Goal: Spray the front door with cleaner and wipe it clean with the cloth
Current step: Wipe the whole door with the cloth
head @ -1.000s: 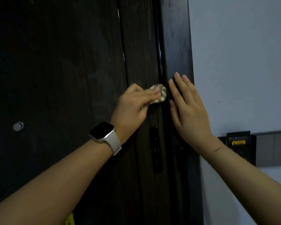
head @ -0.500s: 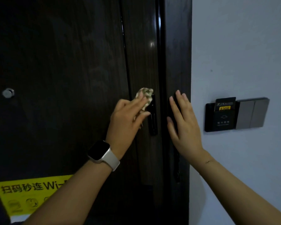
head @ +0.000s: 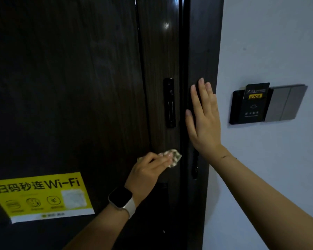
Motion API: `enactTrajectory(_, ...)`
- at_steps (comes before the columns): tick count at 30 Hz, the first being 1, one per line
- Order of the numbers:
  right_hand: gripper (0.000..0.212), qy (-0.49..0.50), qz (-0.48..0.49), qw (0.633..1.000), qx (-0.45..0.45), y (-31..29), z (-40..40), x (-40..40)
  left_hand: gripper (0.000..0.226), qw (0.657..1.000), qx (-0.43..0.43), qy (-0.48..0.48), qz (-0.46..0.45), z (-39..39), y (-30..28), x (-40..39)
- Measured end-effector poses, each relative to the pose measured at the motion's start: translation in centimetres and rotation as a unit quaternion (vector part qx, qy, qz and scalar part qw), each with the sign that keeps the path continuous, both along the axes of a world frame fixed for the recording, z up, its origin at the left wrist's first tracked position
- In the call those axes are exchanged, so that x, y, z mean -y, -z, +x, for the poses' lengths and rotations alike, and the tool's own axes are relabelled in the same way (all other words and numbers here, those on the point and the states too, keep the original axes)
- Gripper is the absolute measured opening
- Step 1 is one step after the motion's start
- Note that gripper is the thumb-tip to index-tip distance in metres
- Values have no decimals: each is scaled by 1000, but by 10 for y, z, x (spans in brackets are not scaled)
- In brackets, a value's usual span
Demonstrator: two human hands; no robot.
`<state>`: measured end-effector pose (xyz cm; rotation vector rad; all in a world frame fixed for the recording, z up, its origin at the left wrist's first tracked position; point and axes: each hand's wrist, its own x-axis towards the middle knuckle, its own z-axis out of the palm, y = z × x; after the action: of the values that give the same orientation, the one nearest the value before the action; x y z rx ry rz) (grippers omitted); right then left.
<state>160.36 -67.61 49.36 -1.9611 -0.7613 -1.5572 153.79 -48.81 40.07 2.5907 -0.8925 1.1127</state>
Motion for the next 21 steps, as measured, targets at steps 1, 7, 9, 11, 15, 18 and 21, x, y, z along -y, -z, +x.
enactTrajectory(1,54,-4,-2,1000,1,-2,-2,1,43,999,41,15,-31,3,-11,2)
enactTrajectory(7,53,0,-4,1000,-11,-2,-4,1,28,985,130,20,-113,17,-41,19)
enactTrajectory(9,54,-11,0,1000,-19,1,-6,1,28,991,95,27,-86,15,-26,22)
enactTrajectory(11,55,-21,7,999,-28,11,-10,2,30,998,31,37,-51,9,-5,22)
enactTrajectory(15,57,-34,-8,998,-47,48,-16,6,36,997,-65,47,-10,-6,29,24)
enactTrajectory(18,58,-33,-24,997,-62,72,-17,10,37,996,-77,47,15,-7,40,24)
enactTrajectory(21,58,-36,-26,997,-68,78,-17,13,32,999,-24,21,-4,5,32,17)
